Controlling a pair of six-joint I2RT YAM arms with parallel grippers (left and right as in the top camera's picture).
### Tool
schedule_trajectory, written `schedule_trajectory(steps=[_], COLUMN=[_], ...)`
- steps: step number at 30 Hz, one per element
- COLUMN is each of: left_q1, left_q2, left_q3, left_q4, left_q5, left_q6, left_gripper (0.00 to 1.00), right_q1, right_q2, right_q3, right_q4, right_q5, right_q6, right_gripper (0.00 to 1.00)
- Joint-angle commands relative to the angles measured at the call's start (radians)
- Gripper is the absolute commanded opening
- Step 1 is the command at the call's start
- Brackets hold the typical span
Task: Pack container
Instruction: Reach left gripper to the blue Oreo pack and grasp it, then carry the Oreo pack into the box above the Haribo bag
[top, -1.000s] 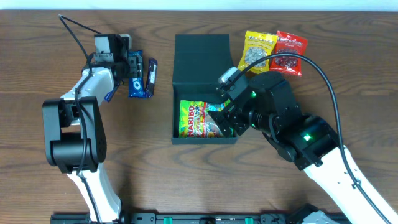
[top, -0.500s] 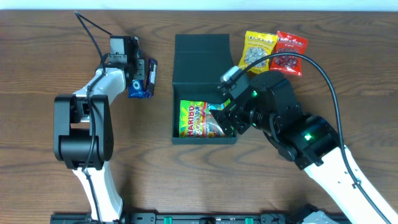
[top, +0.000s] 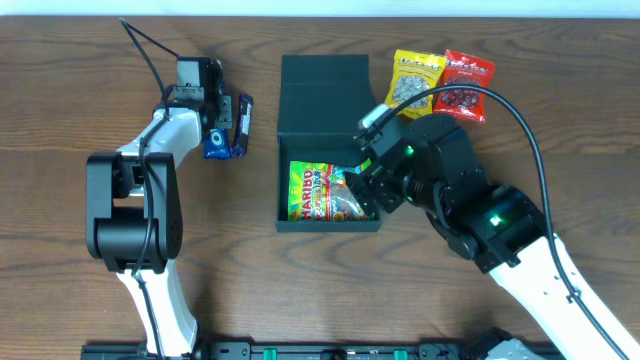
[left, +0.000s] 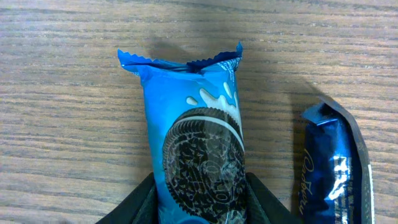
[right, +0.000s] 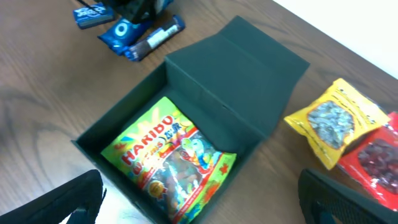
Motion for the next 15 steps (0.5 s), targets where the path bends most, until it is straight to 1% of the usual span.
schedule_trajectory(steps=[1, 6, 9, 13, 15], left_q1=[0.001, 0.001, 0.001, -0.001, -0.010], left_q2=[0.003, -0.101, -0.201, -0.330, -0.381], left_q3=[0.014, 0.014, 0.014, 0.014, 0.014], left_q4=[-0.029, -0.056, -0.071, -0.102, -0.136], left_q5=[-0.022, -0.021, -0.021, -0.017, -0.003], left_q6=[-0.007, 0.013, 0.068, 0.115, 0.177], left_gripper=[0.25, 0.16, 0.07, 0.06, 0.06], right_q1=[-0.018, -0.032, -0.062, -0.101, -0.111], right_q2=[-0.044, -0.145, -0.216, -0.287, -0.318], right_q3=[0.011, 0.013, 0.013, 0.013, 0.013], right_q4=[0.008, 0.031, 0.030, 0.015, 0.011], right_q5=[0.063, 0.145, 0.194, 0.193, 0.194], right_q6=[-0.008, -0.006, 0.014, 0.015, 0.015], right_gripper=[0.99, 0.99, 0.99, 0.99, 0.99])
